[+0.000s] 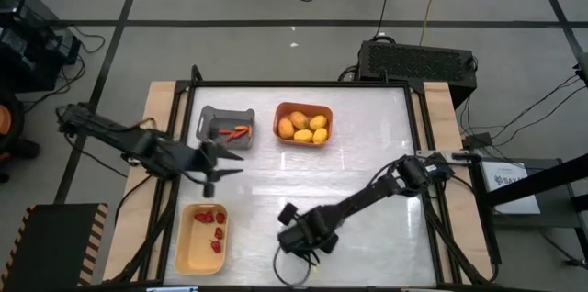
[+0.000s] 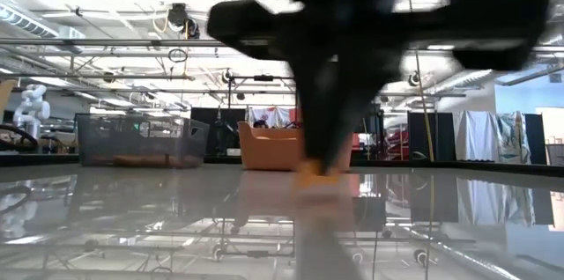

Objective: Sort produce into baskets
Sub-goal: Put the yellow chili pepper into the black bin

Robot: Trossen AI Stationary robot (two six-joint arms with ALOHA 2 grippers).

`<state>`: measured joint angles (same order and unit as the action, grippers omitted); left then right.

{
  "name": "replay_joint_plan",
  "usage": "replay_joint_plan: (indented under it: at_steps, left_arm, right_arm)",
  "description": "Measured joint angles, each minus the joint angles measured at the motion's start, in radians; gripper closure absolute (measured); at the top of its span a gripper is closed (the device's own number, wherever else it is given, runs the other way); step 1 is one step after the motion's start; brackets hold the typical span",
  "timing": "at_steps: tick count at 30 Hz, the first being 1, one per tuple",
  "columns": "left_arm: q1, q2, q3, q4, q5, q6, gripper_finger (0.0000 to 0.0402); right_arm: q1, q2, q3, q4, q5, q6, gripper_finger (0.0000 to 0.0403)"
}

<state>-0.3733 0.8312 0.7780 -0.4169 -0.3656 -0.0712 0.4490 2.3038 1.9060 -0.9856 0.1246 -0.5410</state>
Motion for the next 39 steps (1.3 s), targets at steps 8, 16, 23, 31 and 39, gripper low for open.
replay_joint_plan:
  at_steps: [8,16,23,31,39]
  left_arm:
    - [0.000,-0.196,0.000,-0.024,0.002,-0.025,0.0252]
    - [0.000,-0.213,0.000,-0.074,-0.005,-0.028,0.0252]
    - [0.000,-0.174,0.000,-0.074,-0.006,-0.022,0.0252]
    - [0.000,-0.156,0.000,-0.079,-0.035,0.033,0.0252]
    - [0.000,-0.154,0.000,-0.138,-0.052,0.025,0.0252]
  right_arm:
    - [-0.163,-0.001,0.000,0.245,0.030,-0.120,0.0392]
    - [-0.327,-0.006,0.000,0.755,0.116,-0.226,0.0392]
    - [-0.465,-0.002,0.000,1.061,0.099,-0.014,0.0392]
    - [-0.577,0.072,-0.001,1.082,0.029,0.244,0.0392]
    - [-0.618,0.079,0.000,1.088,0.031,0.350,0.0347]
